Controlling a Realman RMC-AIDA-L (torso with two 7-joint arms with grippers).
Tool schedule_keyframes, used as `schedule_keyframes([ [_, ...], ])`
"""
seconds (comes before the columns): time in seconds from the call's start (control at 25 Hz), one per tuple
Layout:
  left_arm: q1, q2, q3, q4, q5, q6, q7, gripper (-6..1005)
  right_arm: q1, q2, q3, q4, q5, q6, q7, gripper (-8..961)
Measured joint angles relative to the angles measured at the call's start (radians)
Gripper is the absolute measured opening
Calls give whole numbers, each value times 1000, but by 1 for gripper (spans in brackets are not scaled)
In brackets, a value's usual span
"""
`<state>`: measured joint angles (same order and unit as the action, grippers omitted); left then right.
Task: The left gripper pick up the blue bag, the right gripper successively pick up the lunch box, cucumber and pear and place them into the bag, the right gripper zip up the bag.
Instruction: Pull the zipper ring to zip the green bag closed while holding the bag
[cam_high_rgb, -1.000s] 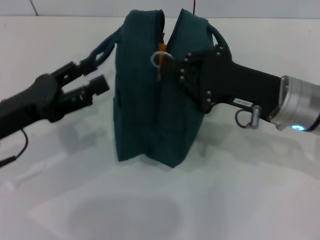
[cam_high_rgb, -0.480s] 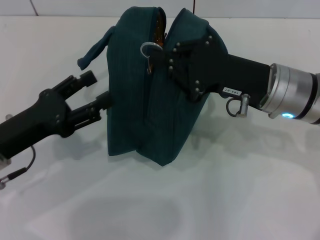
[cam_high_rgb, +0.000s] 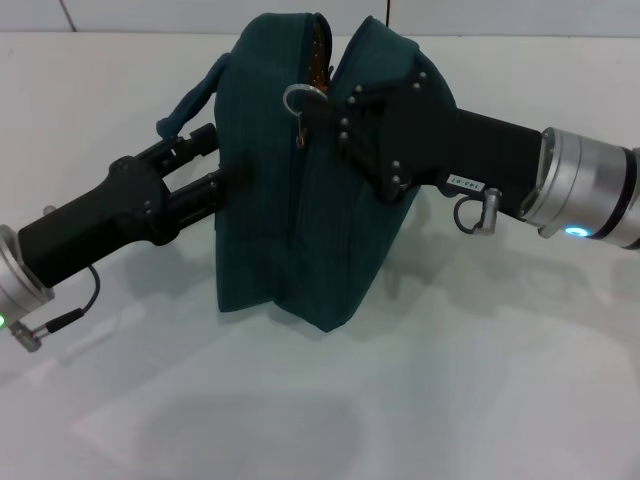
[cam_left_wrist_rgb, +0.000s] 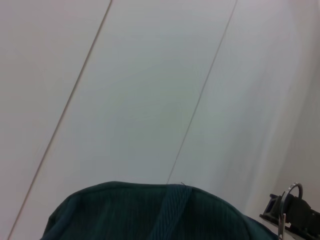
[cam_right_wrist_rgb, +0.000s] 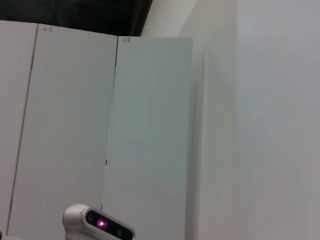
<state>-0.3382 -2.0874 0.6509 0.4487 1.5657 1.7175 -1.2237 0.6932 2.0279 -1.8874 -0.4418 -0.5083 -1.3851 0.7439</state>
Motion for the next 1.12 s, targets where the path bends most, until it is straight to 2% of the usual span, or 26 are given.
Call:
schedule_keyframes([
  [0.16, -5, -1, 0, -7, 0, 0, 8, 783, 0, 0, 3, 0, 1, 0, 0, 25],
  [0.6, -30, 4, 5, -11, 32, 2, 6, 300, -1, 0, 5, 4, 1, 2, 0, 27],
  [0.92, -33, 6, 6, -7, 61, 8, 9, 171, -12, 0, 8, 2, 45, -1, 9, 29],
  [1.12, -33, 7, 6, -4, 91, 11, 11, 125, -16, 0, 8, 5, 101, -1, 39, 30],
])
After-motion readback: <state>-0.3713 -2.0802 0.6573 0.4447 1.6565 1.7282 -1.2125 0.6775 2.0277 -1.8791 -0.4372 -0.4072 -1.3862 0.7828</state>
